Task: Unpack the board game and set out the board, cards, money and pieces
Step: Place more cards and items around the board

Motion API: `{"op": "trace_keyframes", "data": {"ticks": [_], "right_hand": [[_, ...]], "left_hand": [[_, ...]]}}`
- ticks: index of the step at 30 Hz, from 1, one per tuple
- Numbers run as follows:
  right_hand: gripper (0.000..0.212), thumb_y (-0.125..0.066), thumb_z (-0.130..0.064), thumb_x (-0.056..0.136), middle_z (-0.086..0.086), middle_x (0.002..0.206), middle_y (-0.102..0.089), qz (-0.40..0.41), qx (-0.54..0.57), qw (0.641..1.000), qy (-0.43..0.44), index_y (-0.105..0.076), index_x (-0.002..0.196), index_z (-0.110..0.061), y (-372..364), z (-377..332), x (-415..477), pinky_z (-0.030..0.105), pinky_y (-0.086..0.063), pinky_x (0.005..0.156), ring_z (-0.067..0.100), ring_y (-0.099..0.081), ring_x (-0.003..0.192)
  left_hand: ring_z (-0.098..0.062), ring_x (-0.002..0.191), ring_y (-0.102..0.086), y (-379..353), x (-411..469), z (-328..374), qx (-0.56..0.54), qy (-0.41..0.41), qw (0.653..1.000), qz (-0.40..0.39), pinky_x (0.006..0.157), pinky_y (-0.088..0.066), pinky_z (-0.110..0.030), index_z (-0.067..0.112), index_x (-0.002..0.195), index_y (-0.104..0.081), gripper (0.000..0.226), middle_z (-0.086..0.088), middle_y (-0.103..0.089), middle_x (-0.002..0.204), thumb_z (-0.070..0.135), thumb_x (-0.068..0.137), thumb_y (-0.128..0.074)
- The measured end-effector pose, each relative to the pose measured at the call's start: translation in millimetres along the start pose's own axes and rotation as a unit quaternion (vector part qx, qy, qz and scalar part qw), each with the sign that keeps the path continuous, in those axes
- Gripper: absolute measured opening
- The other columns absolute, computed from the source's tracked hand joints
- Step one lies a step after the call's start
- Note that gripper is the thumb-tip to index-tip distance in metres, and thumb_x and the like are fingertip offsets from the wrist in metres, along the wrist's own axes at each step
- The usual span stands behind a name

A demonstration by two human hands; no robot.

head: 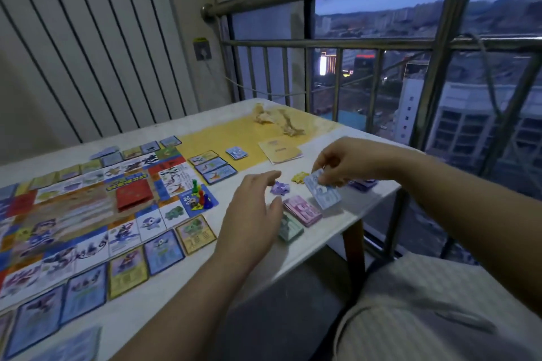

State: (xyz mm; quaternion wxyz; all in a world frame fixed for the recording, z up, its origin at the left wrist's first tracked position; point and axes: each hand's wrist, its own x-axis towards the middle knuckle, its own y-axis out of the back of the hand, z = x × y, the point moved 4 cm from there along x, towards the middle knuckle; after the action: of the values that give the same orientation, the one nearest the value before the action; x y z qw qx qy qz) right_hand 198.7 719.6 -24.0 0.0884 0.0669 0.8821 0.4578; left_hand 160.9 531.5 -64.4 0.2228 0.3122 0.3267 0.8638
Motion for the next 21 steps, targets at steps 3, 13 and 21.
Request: {"op": "trace_keyframes", "data": {"ticks": [3, 13, 21], "right_hand": [[0.02, -0.067, -0.018, 0.086, -0.004, 0.071, -0.063, 0.007, -0.076, 0.997, 0.015, -0.068, 0.105, -0.011, -10.9, 2.6, 11.5, 0.015, -0.046, 0.058, 0.006, -0.058, 0.062], [0.037, -0.067, -0.029, 0.086, 0.002, 0.113, -0.06, 0.129, -0.167, 0.977, 0.015, -0.06, 0.122, -0.02, -17.4, 12.1, 10.7, 0.02, -0.035, 0.075, 0.009, -0.048, 0.087], [0.051, -0.062, -0.043, 0.087, 0.009, 0.096, -0.061, 0.055, -0.168, 0.954, -0.242, -0.061, 0.111, 0.002, 22.1, 57.5, 8.2, 0.031, -0.051, 0.074, 0.023, -0.057, 0.085]], "left_hand": [[-0.008, 0.112, -0.049, -6.2, -4.8, -3.0, 0.002, -0.024, 0.999, 0.047, 0.095, -0.04, -0.027, 0.026, 0.126, -0.053, 0.037, 0.008, -0.053, 0.12, 0.013, 0.091, -0.05], [-0.004, 0.098, -0.053, -2.8, -8.8, -5.4, -0.036, -0.034, 0.993, 0.106, 0.089, -0.046, -0.03, 0.022, 0.108, -0.063, 0.031, 0.016, -0.053, 0.099, 0.002, 0.088, -0.05], [-0.002, 0.092, -0.054, 1.0, -11.1, -4.5, -0.048, -0.028, 0.993, 0.107, 0.082, -0.043, -0.017, 0.018, 0.105, -0.064, 0.031, 0.013, -0.055, 0.096, -0.001, 0.087, -0.05]]}}
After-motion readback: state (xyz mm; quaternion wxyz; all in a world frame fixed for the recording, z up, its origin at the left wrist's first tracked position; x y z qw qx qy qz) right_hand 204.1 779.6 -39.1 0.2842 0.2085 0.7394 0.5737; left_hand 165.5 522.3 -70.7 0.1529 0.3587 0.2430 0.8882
